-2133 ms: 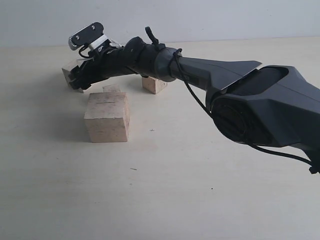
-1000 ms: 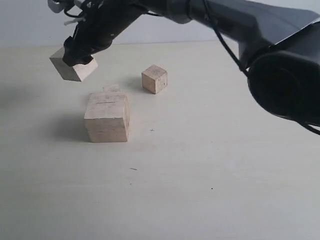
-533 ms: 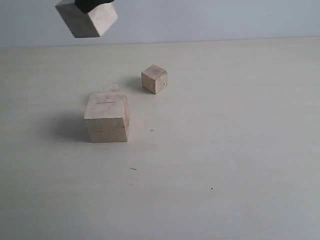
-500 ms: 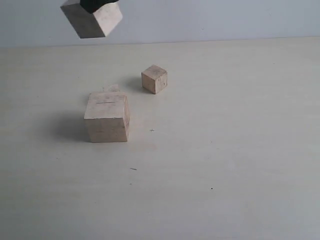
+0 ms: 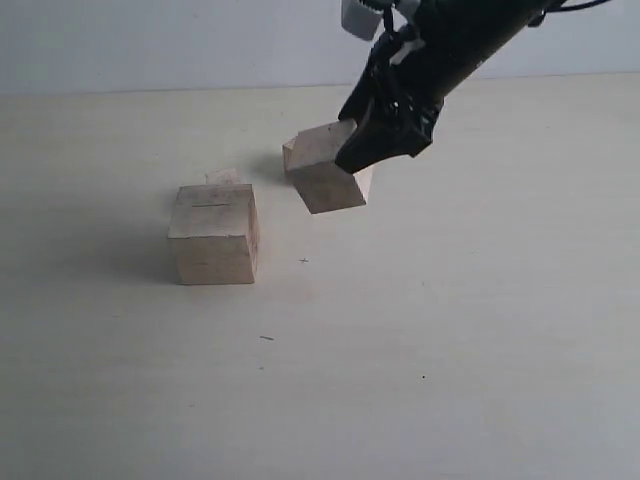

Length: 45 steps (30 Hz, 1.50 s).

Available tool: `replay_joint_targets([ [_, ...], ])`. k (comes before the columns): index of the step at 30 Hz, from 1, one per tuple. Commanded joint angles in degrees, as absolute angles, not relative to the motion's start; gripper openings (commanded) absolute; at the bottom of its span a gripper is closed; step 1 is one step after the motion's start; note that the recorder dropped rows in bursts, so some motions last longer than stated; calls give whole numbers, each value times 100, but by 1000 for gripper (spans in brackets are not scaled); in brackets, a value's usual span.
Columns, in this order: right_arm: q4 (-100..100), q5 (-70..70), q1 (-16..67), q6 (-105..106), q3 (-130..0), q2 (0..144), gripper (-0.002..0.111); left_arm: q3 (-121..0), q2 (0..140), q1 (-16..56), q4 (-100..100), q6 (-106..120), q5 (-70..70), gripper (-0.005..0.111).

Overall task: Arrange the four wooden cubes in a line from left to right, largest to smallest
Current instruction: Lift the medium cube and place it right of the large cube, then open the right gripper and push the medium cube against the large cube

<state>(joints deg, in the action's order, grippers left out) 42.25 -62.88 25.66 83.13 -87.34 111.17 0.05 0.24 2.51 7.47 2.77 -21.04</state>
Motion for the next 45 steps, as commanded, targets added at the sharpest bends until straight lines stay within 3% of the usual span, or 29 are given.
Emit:
replay_joint_targets([
  [1,4828,-5916,2494,8933,-8538,11443,0,0,0,293,762,255,-2061,0],
  [22,5443,-6115,2535,10229,-8548,12647,3,0,0,293,762,255,-2061,0],
  [26,5611,-6105,2625,10427,-8548,12741,13,0,0,293,762,255,-2061,0],
  [35,5659,-5787,2669,10518,-8548,12986,57,0,0,293,762,255,-2061,0],
  [41,5638,-5692,2669,10536,-8548,12986,61,0,0,293,762,255,-2061,0],
  [45,5638,-5657,2669,10536,-8548,12986,72,0,0,293,762,255,-2061,0],
])
